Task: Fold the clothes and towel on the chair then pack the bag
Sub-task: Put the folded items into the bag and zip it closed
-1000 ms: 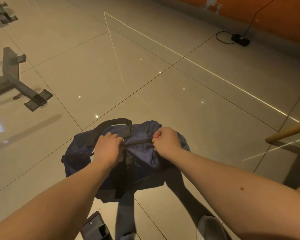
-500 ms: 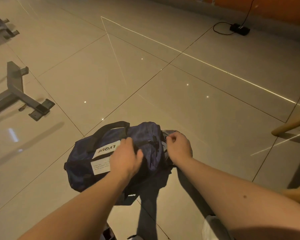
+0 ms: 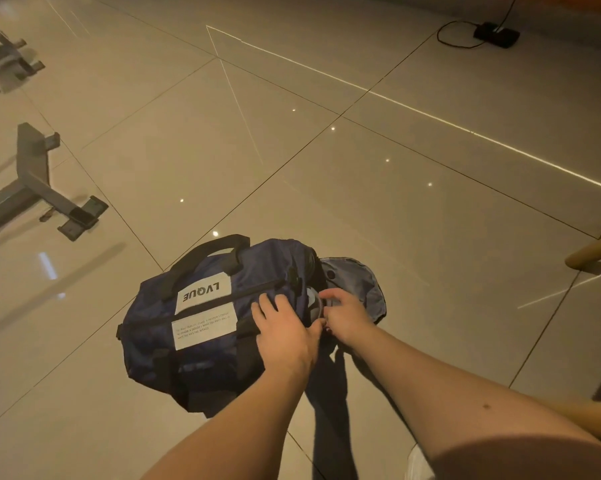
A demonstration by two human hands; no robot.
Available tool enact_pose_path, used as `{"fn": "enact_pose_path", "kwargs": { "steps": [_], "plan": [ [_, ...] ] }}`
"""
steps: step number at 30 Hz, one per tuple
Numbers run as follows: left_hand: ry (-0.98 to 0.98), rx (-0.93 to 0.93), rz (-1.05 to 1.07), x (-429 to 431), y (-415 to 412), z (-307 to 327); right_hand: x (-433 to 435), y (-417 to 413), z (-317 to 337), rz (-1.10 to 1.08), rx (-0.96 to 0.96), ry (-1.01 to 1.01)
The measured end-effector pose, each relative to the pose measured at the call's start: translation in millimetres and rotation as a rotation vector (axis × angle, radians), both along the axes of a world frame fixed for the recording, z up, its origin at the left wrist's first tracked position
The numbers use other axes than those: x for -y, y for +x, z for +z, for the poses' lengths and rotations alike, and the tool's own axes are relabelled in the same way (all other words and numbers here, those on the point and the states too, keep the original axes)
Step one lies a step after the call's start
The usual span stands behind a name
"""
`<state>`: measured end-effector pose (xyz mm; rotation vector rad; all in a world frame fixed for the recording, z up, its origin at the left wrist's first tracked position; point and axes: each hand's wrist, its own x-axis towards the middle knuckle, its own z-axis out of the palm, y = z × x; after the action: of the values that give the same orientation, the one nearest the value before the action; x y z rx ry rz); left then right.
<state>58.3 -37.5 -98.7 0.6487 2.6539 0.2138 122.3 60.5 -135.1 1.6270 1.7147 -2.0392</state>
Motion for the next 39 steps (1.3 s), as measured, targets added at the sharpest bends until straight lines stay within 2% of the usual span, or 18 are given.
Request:
{"fn": "enact_pose_path", "kwargs": {
  "steps": [5,9,11,16,20,22,26,30,33,39],
  "plan": [
    [-0.015,-0.031,0.146,-28.8,6.2,-12.0,-16.4,11.9,-22.3,-0.083,0.044,-0.034],
    [-0.032,-0.013,0.221,-47.0,4.9,-16.9,-30.4,27.3,-48.5,-0.153,0.290,0.147],
    [-0.039,-0.019,0.221,-49.2,1.7,-19.9,-35.3,35.0,-58.3,-0.180,0.415,0.169],
    [-0.053,-0.022,0.207,-45.7,1.9,-22.9,-43.8,31.8,-78.8,-0.311,0.481,0.116],
    [-0.098,-0.083,0.169,-41.1,1.7,-15.6,-47.6,20.7,-87.1,-0.513,0.332,-0.043],
    [-0.116,-0.137,0.119,-38.8,-0.6,-12.1,-44.9,16.7,-81.5,-0.538,0.252,-0.101],
    [-0.092,-0.114,0.130,-34.2,-0.9,-9.9,-36.2,10.7,-42.9,-0.412,0.023,0.013],
    [-0.045,-0.073,0.109,-26.9,2.5,-7.9,-18.2,7.6,1.9,-0.203,-0.237,-0.081],
    [-0.006,-0.076,0.009,-11.7,-5.8,-6.1,-6.7,6.6,20.2,-0.099,-0.312,-0.091],
    [0.127,-0.016,-0.247,30.8,-49.4,-2.8,42.6,-1.8,25.6,-0.057,-0.339,-0.172]
  ]
}}
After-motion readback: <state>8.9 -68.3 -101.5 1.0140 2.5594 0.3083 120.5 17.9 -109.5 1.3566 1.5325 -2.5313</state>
